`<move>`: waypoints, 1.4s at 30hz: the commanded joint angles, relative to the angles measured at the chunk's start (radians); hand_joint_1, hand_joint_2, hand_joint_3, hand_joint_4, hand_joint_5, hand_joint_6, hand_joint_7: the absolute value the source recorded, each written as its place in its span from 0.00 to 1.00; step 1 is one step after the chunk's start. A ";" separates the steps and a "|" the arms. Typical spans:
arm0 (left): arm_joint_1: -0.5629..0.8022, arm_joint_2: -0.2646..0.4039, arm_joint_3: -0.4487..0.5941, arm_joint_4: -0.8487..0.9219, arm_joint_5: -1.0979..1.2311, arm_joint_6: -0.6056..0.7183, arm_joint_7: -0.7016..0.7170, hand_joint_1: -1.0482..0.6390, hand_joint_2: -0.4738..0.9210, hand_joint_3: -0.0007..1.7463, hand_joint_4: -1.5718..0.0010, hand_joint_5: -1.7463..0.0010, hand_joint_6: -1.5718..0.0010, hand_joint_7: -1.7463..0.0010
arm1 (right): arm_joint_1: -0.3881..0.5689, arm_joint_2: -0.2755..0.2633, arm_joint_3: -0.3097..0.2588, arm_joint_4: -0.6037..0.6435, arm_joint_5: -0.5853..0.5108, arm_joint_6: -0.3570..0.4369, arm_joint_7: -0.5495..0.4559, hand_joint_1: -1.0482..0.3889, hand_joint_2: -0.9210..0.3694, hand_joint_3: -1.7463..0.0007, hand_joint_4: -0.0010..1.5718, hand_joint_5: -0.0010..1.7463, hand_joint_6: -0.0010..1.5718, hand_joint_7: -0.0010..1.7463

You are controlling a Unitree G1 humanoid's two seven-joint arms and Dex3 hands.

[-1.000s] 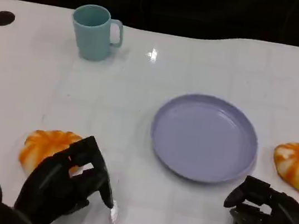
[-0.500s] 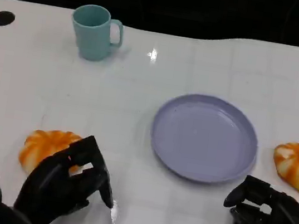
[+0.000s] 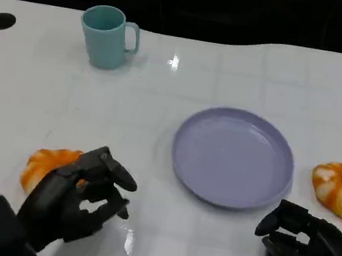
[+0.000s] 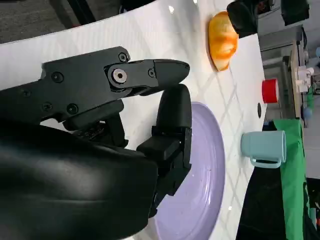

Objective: Grasp the bread from the table and place it into the plate.

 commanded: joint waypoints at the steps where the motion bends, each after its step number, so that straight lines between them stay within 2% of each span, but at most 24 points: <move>1: 0.006 0.074 -0.012 -0.063 0.136 -0.026 0.087 0.27 1.00 0.13 0.75 0.43 0.69 0.64 | 0.019 -0.008 0.005 0.001 -0.018 0.035 -0.018 0.34 0.00 0.85 0.43 1.00 0.42 0.80; 3: 0.006 0.090 -0.020 -0.075 0.164 -0.022 0.109 0.27 1.00 0.13 0.76 0.44 0.69 0.69 | 0.020 -0.008 0.006 -0.001 -0.018 0.037 -0.020 0.35 0.00 0.85 0.43 1.00 0.43 0.79; 6: 0.004 0.175 -0.027 -0.165 0.357 -0.004 0.173 0.29 1.00 0.09 0.84 0.47 0.72 0.76 | 0.017 -0.005 0.005 0.009 -0.019 0.016 -0.015 0.36 0.00 0.85 0.43 1.00 0.43 0.79; 8: 0.007 0.209 -0.032 -0.210 0.441 0.022 0.200 0.28 1.00 0.06 0.85 0.51 0.72 0.80 | 0.017 -0.004 0.006 0.010 -0.023 0.012 -0.019 0.36 0.00 0.85 0.43 1.00 0.43 0.79; 10: 0.011 0.232 -0.040 -0.243 0.488 0.045 0.217 0.29 1.00 0.04 0.85 0.58 0.71 0.87 | 0.016 -0.003 0.005 0.012 -0.022 0.013 -0.020 0.37 0.00 0.85 0.43 1.00 0.43 0.79; 12: 0.014 0.263 -0.047 -0.282 0.554 0.069 0.232 0.29 1.00 0.04 0.85 0.60 0.70 0.89 | 0.015 -0.001 0.004 0.013 -0.017 0.017 -0.016 0.37 0.00 0.85 0.43 1.00 0.43 0.79; 16: 0.019 0.330 -0.065 -0.384 0.715 0.146 0.227 0.28 1.00 0.03 0.86 0.74 0.75 0.97 | 0.014 -0.002 0.003 0.017 -0.016 0.014 -0.009 0.36 0.00 0.85 0.42 1.00 0.42 0.79; 19: 0.020 0.367 -0.088 -0.460 0.812 0.232 0.179 0.29 1.00 0.01 0.87 0.82 0.76 0.99 | 0.014 -0.003 0.004 0.016 -0.020 0.018 -0.013 0.36 0.00 0.85 0.42 1.00 0.42 0.79; 25: 0.005 0.400 -0.157 -0.533 0.979 0.367 0.105 0.32 0.96 0.00 0.92 0.90 0.79 1.00 | 0.018 -0.005 0.005 0.003 -0.022 0.026 -0.017 0.36 0.00 0.84 0.42 1.00 0.42 0.79; 30: -0.016 0.419 -0.193 -0.541 1.027 0.423 0.049 0.33 0.95 0.00 0.92 0.92 0.80 1.00 | 0.019 -0.005 0.005 0.000 -0.022 0.031 -0.019 0.36 0.00 0.84 0.42 1.00 0.42 0.79; 31: -0.028 0.426 -0.206 -0.534 1.042 0.435 0.022 0.38 0.92 0.00 0.94 0.93 0.82 1.00 | 0.019 -0.006 0.005 0.001 -0.023 0.033 -0.020 0.36 0.00 0.85 0.42 1.00 0.43 0.79; 33: -0.049 0.434 -0.225 -0.513 1.061 0.453 -0.006 0.40 0.91 0.00 0.95 0.94 0.82 1.00 | 0.019 -0.006 0.004 0.000 -0.021 0.036 -0.018 0.36 0.00 0.85 0.43 1.00 0.43 0.79; 42: -0.129 0.423 -0.301 -0.310 1.087 0.480 0.099 0.43 0.90 0.00 0.91 0.95 0.81 1.00 | 0.023 -0.008 0.002 0.001 -0.017 0.025 -0.006 0.37 0.00 0.84 0.41 1.00 0.42 0.78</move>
